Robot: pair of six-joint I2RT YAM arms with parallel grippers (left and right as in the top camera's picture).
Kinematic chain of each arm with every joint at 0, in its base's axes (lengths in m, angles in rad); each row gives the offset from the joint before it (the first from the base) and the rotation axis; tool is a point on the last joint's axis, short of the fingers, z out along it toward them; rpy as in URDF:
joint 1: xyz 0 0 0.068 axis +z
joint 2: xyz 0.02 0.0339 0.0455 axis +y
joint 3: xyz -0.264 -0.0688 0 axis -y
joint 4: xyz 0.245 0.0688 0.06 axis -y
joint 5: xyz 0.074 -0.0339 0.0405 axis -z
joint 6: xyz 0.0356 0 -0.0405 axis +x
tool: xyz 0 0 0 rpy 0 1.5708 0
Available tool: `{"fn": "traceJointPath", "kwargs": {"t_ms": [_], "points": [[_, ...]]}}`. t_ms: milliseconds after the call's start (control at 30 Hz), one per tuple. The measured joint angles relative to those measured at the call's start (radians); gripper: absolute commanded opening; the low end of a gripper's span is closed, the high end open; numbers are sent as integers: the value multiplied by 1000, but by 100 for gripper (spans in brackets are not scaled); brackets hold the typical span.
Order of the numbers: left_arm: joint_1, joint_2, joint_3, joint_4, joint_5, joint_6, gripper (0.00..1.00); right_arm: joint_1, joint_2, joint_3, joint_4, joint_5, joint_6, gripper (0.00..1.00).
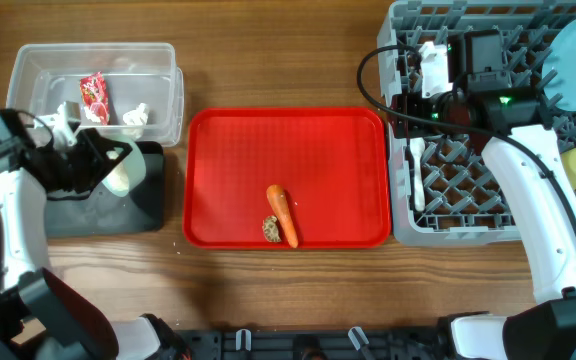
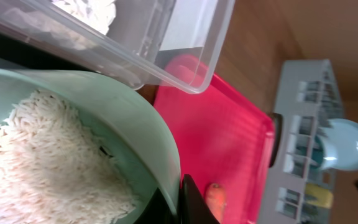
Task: Sort waste into correct bins and load items into the dishwasher rack
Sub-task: 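Tip the bowl over the black tray to pour out the rice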
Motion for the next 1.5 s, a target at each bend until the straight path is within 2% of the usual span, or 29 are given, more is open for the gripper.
{"fn": "traceJointPath", "kwargs": {"t_ms": [333, 533, 933, 1500], "points": [[185, 111, -91, 5, 305, 172, 4, 0, 0, 0, -8, 0, 0, 70], [236, 176, -126, -4, 457, 276, 4, 0, 0, 0, -10, 0, 0, 70], [238, 201, -134, -8, 558, 334, 4, 0, 0, 0, -10, 0, 0, 70], [238, 201, -134, -8, 577, 334, 4, 0, 0, 0, -18, 19, 0, 70]]}}
